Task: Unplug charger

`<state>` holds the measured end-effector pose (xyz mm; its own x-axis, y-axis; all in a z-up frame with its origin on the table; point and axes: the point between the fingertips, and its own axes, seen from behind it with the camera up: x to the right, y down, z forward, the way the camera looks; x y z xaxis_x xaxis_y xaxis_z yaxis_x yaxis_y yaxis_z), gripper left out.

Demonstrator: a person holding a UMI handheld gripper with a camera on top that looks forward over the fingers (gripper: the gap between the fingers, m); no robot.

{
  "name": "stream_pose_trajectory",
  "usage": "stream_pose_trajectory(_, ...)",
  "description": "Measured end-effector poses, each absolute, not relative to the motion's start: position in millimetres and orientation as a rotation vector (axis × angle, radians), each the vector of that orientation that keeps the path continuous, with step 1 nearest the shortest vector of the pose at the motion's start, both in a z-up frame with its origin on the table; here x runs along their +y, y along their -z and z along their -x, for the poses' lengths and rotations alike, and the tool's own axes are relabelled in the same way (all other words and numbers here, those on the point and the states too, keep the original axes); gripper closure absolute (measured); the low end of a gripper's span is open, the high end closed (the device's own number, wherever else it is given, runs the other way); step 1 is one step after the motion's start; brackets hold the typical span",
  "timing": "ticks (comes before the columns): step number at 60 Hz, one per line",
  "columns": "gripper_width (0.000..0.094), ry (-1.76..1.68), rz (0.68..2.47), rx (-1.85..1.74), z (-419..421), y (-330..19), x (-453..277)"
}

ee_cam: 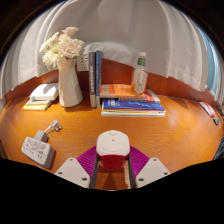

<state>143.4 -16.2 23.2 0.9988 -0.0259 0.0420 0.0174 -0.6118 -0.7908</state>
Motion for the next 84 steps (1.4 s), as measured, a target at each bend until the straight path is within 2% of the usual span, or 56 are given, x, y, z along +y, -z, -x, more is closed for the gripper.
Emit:
stream_pose_trajectory(4,0.0441,0.058,2.240,0.020,-143,-19,-17)
stream_pose_trajectory(9,0.0268,0.038,2.284,0.013,-137,-15,-22)
stream_pose_trajectory(11,0.0234,0.040,2.272,0.013,-136,-20,-20)
stream_pose_trajectory(21,0.0235,0.006,2.173,0.013,-117,-71,-18)
stream_pose_trajectory(34,0.0238,0.014,2.047,0.044,-97,-152,-35)
stream_pose_trajectory(47,0.0236,0.031,1.910,0.080,-86,-249,-91)
stream_pose_trajectory(57,0.0234,0.063,1.865,0.092,-86,-293,-140)
stream_pose_trajectory(67,0.0238,0.079,1.856,0.093,-81,-305,-174)
stream_pose_trajectory(84,0.0235,0.088,1.909,0.061,-65,-287,-209)
